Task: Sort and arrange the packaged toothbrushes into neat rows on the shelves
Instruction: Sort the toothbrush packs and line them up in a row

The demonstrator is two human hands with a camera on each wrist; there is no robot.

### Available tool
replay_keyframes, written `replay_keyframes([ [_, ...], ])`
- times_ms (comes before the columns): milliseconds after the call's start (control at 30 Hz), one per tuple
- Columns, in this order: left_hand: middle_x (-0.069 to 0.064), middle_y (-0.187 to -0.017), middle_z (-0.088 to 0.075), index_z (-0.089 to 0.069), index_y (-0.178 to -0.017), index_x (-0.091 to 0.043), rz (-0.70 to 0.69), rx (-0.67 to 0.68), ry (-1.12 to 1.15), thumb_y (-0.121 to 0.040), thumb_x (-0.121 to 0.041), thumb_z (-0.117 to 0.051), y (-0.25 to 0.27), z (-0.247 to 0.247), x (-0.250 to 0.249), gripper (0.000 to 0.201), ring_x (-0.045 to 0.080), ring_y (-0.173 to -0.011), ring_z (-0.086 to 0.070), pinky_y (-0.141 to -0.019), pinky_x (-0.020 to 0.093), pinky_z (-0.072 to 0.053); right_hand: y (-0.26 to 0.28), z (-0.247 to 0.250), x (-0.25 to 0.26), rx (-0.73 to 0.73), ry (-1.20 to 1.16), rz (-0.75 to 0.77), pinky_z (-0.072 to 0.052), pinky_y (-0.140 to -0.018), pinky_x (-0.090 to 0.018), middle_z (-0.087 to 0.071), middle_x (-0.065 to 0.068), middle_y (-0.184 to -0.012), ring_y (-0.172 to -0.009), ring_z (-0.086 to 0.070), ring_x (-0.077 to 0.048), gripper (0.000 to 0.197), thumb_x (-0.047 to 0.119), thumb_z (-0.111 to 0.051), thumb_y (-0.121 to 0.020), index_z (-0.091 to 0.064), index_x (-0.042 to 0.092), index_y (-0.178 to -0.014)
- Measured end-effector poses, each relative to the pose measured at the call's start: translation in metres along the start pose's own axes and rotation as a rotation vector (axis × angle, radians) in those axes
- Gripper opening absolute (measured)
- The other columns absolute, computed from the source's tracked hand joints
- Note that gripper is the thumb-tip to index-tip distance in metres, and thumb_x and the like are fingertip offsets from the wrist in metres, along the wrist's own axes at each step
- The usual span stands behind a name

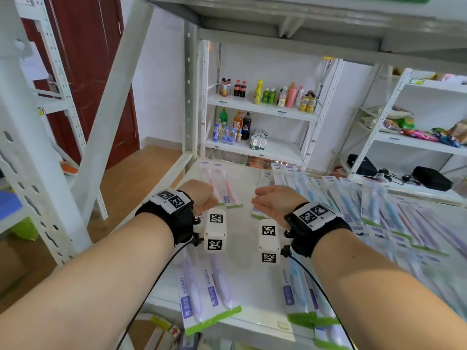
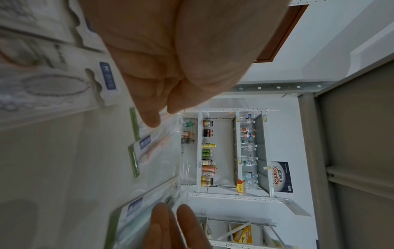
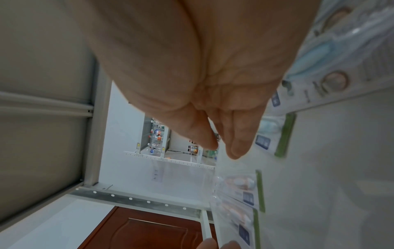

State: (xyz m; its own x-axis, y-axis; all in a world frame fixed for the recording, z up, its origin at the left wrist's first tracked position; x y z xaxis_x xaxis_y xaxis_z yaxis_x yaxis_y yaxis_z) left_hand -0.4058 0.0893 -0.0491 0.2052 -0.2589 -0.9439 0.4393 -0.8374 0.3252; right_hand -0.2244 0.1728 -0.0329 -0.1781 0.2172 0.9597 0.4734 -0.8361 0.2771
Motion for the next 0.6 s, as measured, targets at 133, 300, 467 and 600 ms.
replay_keyframes([
  [133,0.005,-0.082,-0.053,-0.050,-0.080,-0.011,-0.011,0.014,0.053,-0.090,0.012,-0.044,0.019,-0.014,-0.002,0.026,0.013,-0.071,-0.055,-0.051,0.016,-0.053,0.019,0.017,0.006,-0.018,-0.025,0.028,-0.049,-0.092,-0.033,-0.056,-0.027,-0.122,-0.098,-0.060,-0.028,0.043,-0.014,-0.050,-0.087,-0.046,-0.009,-0.129],
  [300,0.014,-0.102,-0.055,-0.060,-0.103,0.003,0.017,0.019,0.015,-0.089,0.016,-0.040,0.044,-0.048,0.003,0.028,0.025,-0.099,-0.060,-0.073,0.021,-0.054,0.045,0.040,0.004,-0.018,-0.015,0.029,-0.048,-0.095,-0.034,-0.048,-0.029,-0.134,-0.122,-0.050,-0.037,0.042,-0.015,-0.048,-0.087,-0.046,-0.009,-0.129],
  [467,0.023,-0.114,-0.057,-0.054,-0.120,0.010,0.002,0.043,0.002,-0.087,0.019,-0.041,0.066,-0.095,0.012,0.037,0.033,-0.109,-0.057,-0.089,0.030,-0.050,0.070,0.075,-0.005,-0.045,-0.042,0.019,-0.050,-0.094,-0.033,-0.058,-0.025,-0.122,-0.116,-0.057,-0.034,0.029,-0.015,-0.050,-0.086,-0.059,-0.005,-0.112],
  [600,0.019,-0.098,-0.056,-0.058,-0.110,0.011,-0.017,0.072,-0.013,-0.086,0.022,-0.038,0.081,-0.144,0.017,0.033,0.030,-0.097,-0.055,-0.087,0.031,-0.048,0.092,0.113,-0.019,-0.076,-0.104,0.004,-0.051,-0.090,-0.029,-0.063,-0.015,-0.102,-0.099,-0.062,-0.024,0.025,-0.013,-0.050,-0.087,-0.061,-0.002,-0.108],
])
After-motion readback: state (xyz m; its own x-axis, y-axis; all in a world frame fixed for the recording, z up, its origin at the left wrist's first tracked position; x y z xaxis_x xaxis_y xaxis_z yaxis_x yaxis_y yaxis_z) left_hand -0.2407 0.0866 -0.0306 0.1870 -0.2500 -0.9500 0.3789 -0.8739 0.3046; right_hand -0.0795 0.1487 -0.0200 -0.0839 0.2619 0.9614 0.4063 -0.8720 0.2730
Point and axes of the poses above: each hand's wrist, its own y-axis away from the middle knuckle, its own z-axis out of the back of the hand, x = y × z, the point moved 8 cm from there along -y, towards the middle knuckle
